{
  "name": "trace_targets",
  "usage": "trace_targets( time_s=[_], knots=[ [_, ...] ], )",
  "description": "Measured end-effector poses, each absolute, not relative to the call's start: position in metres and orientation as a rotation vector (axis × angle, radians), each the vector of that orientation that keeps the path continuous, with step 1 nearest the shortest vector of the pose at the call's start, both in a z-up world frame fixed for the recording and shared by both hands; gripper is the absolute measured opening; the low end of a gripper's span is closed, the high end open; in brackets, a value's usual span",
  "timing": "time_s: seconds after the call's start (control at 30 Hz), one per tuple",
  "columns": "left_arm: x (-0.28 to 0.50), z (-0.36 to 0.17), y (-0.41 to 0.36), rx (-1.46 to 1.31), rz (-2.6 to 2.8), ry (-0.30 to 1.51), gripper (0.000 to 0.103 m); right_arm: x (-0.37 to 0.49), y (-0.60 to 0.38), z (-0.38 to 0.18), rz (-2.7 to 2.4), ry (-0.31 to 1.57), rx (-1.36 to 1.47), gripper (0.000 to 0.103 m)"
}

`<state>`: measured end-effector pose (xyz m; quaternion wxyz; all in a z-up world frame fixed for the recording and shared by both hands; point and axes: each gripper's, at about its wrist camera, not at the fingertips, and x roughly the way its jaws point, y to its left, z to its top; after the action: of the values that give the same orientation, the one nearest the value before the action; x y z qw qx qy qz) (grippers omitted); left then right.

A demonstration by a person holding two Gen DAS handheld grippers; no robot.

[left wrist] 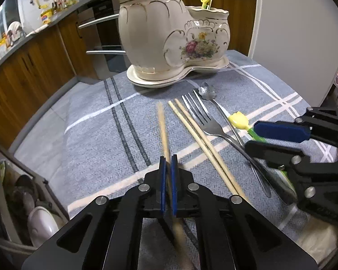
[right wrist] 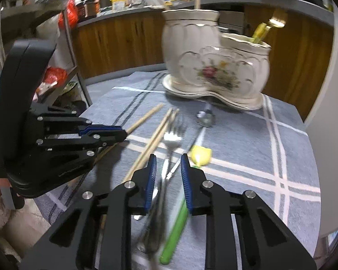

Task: Organize utensils
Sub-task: 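Grasp a wooden chopstick with the left tool while the right tool grasps the silver fork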

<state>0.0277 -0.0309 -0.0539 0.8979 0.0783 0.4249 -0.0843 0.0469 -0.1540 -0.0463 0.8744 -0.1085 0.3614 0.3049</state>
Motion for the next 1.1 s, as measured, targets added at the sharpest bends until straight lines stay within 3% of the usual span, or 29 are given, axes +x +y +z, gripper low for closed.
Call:
trace_targets(
  time_s=[0.33, 1.1],
  knots=[
    [0.027, -0.054, -0.024, 0.139, -0.198, 0.880, 0.005, 0.062, -0.133, -0.057, 0.588, 0.808, -0.313, 0.011],
    [0.034, -0.058, -0.030, 0.177, -0.186, 0.884, 0.006, 0.065, -0.140, -0.052, 0.580, 0.780, -0.234, 0.005]
  ],
)
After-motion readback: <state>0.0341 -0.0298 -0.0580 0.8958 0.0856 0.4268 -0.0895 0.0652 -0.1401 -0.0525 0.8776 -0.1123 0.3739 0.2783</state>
